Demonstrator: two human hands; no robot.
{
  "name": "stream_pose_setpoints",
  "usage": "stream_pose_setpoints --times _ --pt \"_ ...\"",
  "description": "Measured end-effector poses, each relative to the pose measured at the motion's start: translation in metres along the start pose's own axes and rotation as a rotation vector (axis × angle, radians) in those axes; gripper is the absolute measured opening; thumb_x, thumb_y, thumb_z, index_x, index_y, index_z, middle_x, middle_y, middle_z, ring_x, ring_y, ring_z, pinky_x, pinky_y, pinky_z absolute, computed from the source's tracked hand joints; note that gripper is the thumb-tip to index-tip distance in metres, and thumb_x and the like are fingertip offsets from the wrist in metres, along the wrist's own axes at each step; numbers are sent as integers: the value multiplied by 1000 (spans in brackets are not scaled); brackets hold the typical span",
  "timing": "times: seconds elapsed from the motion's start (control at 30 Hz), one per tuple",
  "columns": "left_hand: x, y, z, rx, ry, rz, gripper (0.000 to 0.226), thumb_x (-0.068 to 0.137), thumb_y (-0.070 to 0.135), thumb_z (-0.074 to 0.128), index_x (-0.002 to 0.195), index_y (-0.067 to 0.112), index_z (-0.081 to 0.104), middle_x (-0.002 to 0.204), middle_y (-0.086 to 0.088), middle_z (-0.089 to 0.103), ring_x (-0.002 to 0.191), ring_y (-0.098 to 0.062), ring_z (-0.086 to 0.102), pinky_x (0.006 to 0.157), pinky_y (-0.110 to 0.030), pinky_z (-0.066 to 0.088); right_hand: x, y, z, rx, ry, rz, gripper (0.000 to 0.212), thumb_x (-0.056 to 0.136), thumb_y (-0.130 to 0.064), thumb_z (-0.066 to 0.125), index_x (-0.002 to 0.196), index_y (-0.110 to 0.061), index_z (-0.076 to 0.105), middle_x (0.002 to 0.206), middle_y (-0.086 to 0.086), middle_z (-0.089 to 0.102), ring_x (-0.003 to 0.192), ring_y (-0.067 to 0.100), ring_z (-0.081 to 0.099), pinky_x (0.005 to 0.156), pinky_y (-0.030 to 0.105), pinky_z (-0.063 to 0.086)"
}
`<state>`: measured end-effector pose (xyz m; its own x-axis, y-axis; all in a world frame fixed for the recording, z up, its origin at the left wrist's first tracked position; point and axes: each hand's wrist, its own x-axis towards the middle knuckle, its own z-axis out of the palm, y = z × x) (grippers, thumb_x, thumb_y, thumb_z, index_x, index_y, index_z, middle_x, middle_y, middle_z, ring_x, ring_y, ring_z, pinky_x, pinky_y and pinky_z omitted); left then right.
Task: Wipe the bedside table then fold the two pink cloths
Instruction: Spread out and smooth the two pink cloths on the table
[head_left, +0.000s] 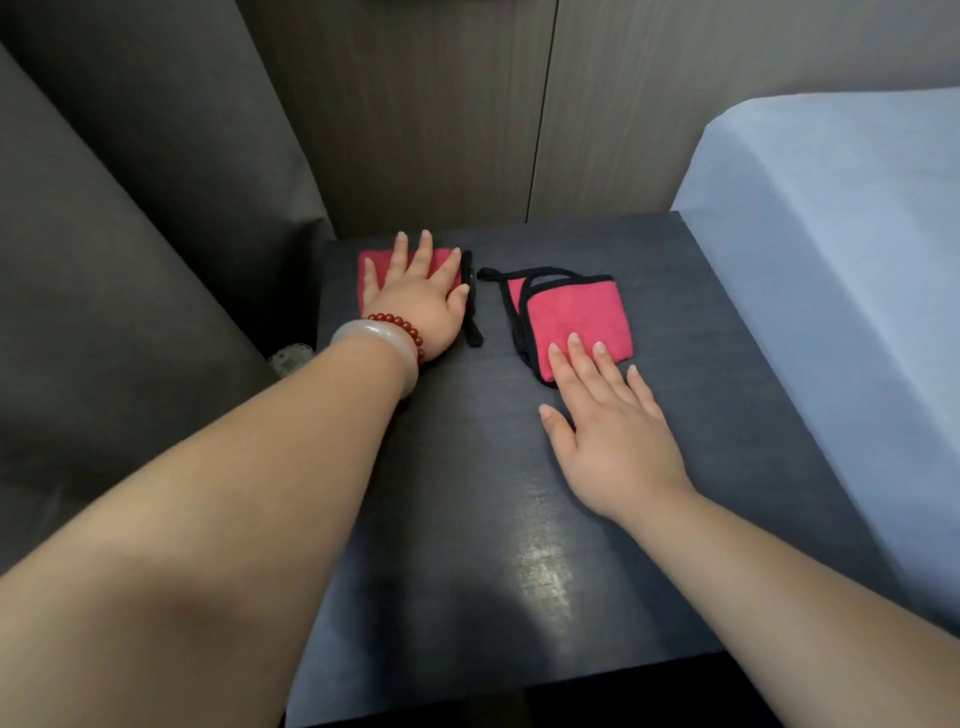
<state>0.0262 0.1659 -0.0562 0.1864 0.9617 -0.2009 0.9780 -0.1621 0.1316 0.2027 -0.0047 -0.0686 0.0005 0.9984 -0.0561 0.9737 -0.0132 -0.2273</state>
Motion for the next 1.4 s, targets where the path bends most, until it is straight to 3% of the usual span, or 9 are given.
stream_pose_setpoints --times 0.13,0.27,0.5,0.67,0.83,1.0,1.17,1.23,1.4 --pt "-60 18 24 -42 156 78 56 100 44 22 153 34 9 163 1 -9 148 -25 -14 117 -51 -7 0 1 2 -2 11 5 61 99 -47 21 152 -33 -2 160 -13 -6 147 8 -9 120 37 -1" --pt "-90 24 39 -61 97 69 57 99 50 20 153 38 7 162 6 -9 147 -23 -16 116 -53 -9 0 3 0 21 15 -10 62 99 -48 24 153 -32 -1 160 -13 -3 147 8 -7 120 38 -1" --pt "-89 24 41 -46 116 61 57 97 50 19 153 39 9 163 5 -8 147 -24 -17 116 -56 -8 22 1 -14 137 198 112 57 96 -47 42 149 -32 27 160 -6 15 149 18 -4 116 55 -7" --pt "-90 21 40 -46 125 76 57 98 50 20 152 40 8 163 4 -8 147 -23 -18 116 -56 -8 76 -15 -8 30 -20 219 59 95 -59 24 149 -44 9 161 -8 -9 147 25 -14 117 54 -6" --pt "-89 21 42 -40 152 79 59 98 50 20 152 40 -2 162 3 -13 146 -23 -21 116 -55 -10 66 1 -2 -77 31 149 53 99 -49 15 151 -38 13 162 -6 1 148 24 -7 118 47 -7" --pt "-85 21 42 -3 153 93 62 97 51 18 153 34 -3 162 -1 -15 146 -24 -20 117 -52 -9 71 61 -19 -75 77 416 53 100 -39 23 151 -25 21 161 11 8 147 35 -2 119 48 2" --pt "-64 31 34 -8 183 139 66 98 47 25 155 24 0 163 -5 -5 148 -25 -12 119 -44 -6 64 5 0 60 112 -38 48 100 -23 35 147 -27 32 159 1 21 147 26 16 119 38 12" --pt "-55 36 33 -37 175 108 66 98 45 26 155 22 2 163 -6 -4 148 -25 -11 120 -43 -5 66 14 -1 95 107 -112 47 99 -17 38 146 -24 37 158 1 24 146 23 19 118 35 14" --pt "-55 39 37 -36 191 86 67 97 44 25 155 18 5 163 -5 1 149 -23 -9 120 -42 -6 108 97 -27 77 90 379 52 92 -1 38 144 -8 35 156 19 22 144 33 21 115 43 21"
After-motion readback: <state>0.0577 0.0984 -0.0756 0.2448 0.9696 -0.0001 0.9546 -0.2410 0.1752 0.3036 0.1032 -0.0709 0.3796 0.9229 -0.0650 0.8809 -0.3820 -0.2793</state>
